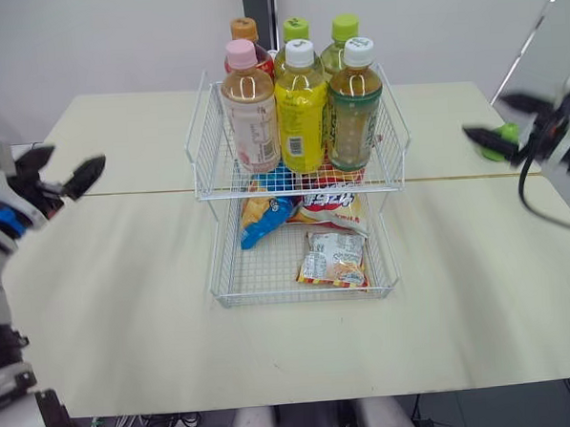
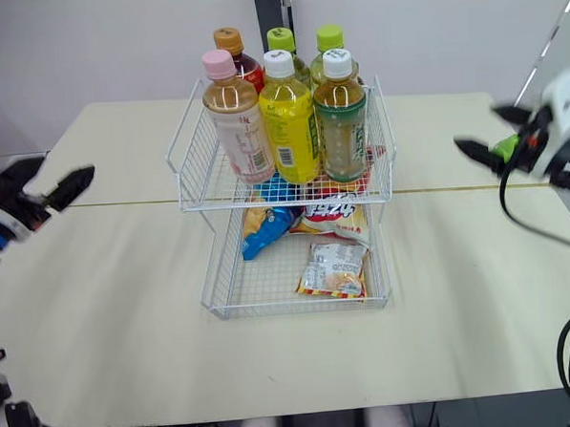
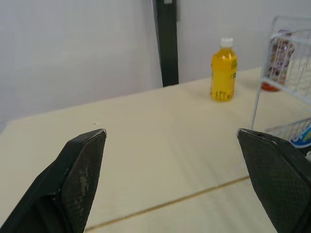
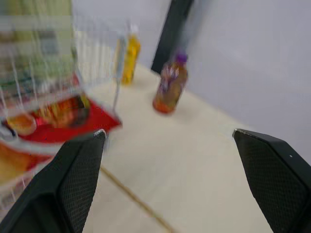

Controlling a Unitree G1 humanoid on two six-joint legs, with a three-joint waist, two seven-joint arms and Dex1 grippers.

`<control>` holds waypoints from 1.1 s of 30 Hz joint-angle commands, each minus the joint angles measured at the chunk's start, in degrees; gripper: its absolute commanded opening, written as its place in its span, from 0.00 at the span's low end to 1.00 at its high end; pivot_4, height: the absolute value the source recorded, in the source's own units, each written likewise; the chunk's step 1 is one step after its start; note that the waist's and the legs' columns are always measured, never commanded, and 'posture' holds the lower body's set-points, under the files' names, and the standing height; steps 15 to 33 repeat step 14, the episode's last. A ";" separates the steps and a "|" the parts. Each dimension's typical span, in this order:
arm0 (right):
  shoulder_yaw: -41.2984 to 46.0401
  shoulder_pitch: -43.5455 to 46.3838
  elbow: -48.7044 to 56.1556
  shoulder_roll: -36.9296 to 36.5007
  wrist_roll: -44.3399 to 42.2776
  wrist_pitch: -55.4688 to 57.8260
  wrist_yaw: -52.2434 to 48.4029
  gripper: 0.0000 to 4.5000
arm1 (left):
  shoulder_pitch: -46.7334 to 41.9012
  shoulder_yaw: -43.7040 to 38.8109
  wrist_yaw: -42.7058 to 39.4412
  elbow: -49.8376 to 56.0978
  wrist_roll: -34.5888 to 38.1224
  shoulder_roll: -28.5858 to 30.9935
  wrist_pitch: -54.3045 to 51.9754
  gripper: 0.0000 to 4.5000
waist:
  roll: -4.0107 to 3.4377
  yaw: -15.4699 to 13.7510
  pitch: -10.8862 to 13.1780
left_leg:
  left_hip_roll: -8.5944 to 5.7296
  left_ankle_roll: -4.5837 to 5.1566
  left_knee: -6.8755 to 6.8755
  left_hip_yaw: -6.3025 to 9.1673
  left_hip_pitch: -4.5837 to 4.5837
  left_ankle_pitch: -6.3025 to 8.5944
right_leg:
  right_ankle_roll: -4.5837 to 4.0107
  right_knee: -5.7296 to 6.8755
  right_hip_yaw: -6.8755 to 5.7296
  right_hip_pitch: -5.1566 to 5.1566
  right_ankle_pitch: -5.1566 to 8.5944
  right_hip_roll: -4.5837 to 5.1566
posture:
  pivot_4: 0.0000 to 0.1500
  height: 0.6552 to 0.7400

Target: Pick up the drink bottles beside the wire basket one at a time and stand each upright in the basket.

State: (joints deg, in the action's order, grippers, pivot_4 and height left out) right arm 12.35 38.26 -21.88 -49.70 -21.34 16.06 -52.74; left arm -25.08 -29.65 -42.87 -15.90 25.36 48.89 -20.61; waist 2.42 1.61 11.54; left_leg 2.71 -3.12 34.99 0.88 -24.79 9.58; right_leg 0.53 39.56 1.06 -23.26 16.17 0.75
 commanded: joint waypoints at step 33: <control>3.74 -16.92 -2.81 11.04 5.49 -11.74 15.96 1.00 | 11.10 4.35 9.90 1.99 -7.16 -9.01 6.15 1.00 | -0.07 0.17 -0.03 | -0.01 -0.01 0.07 -0.01 0.11 -0.01 | 0.02 0.21 0.07 0.02 0.00 -0.04 | 1.00 1.00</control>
